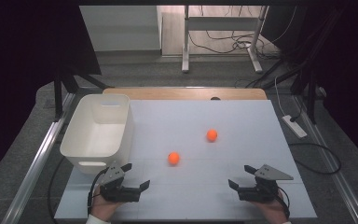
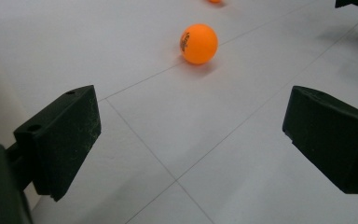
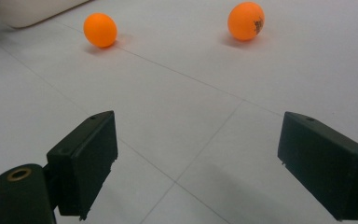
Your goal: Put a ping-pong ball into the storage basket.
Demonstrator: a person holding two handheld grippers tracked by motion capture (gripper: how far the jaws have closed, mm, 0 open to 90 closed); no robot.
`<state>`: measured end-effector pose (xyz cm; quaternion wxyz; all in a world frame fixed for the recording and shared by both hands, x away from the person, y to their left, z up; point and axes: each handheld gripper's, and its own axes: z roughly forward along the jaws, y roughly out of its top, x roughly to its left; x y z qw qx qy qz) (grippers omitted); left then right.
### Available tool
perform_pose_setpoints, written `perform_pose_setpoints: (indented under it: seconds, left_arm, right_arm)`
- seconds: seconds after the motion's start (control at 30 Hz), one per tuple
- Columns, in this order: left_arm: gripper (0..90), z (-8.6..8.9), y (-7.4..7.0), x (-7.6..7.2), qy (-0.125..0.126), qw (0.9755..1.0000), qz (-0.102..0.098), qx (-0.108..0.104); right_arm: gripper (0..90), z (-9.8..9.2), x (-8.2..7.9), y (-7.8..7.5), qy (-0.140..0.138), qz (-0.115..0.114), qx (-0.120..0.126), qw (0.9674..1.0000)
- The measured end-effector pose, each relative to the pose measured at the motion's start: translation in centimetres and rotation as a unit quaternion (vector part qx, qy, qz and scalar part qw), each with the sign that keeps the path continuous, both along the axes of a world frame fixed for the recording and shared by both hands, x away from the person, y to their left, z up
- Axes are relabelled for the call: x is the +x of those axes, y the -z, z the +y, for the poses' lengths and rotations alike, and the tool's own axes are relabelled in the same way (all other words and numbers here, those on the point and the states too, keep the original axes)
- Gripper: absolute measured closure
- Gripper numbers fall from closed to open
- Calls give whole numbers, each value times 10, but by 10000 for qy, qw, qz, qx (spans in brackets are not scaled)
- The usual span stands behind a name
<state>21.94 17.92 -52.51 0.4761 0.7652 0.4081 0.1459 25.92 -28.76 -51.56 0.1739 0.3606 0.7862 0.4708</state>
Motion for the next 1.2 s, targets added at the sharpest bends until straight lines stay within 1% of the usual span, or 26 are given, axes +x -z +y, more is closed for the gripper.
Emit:
perform_pose_setpoints:
  seconds: [0.1, 0.2, 0.37, 0.43, 0.57, 0.6, 0.7, 0.8, 0.97, 1.0, 1.03, 1.07, 1.1, 1.2]
  left_arm:
    - [55, 0, -1, -1, -2, 10000, -8, -6]
    - [56, -2, -3, -3, 12, 10000, -37, 4]
    - [56, -5, -4, -4, -4, 10000, -67, 39]
    - [56, -6, -4, -3, -4, 9999, -76, 85]
    - [57, -7, -4, -2, -35, 9999, -75, 75]
    - [57, -8, -5, -2, -47, 9999, -86, 69]
    - [59, -13, -8, -1, -30, 9999, -93, 101]
    - [58, -19, -15, 1, 1, 9997, -177, 166]
    - [59, -23, -22, 2, 34, 9996, -195, 202]
    - [60, -23, -23, 3, 23, 9996, -207, 197]
    - [68, -23, -23, 2, -34, 9993, -302, 195]
    - [87, -23, -24, 3, -76, 9994, -296, 144]
    - [87, -23, -24, 4, -99, 9995, -273, 117]
    - [86, -23, -27, 5, -64, 9995, -280, 126]
  right_arm:
    - [118, 1, 2, 1, -15, 24, -18, 10000]
    - [118, 0, 1, 0, -8, -8, -47, 10000]
    - [121, -4, -1, 0, 33, -47, -22, 10000]
    - [121, -4, -1, 0, 28, -47, -24, 10000]
    - [125, -3, -2, -1, -34, -128, -98, 9999]
    - [125, -3, -2, -2, -47, -148, -73, 9999]
    - [125, -5, -3, -3, 0, -154, -66, 9999]
    - [125, -6, -4, -3, 45, -164, -43, 9998]
    - [125, -5, -3, -3, 63, -164, -15, 9998]
    - [125, -4, -3, -3, 54, -167, -25, 9998]
    - [125, -3, -3, -3, 48, -165, -34, 9998]
    - [125, -2, -2, -3, 8, -178, -63, 9998]
    - [124, 0, -2, -3, -24, -177, -59, 9998]
    - [124, 2, -2, -2, -40, -176, -71, 9998]
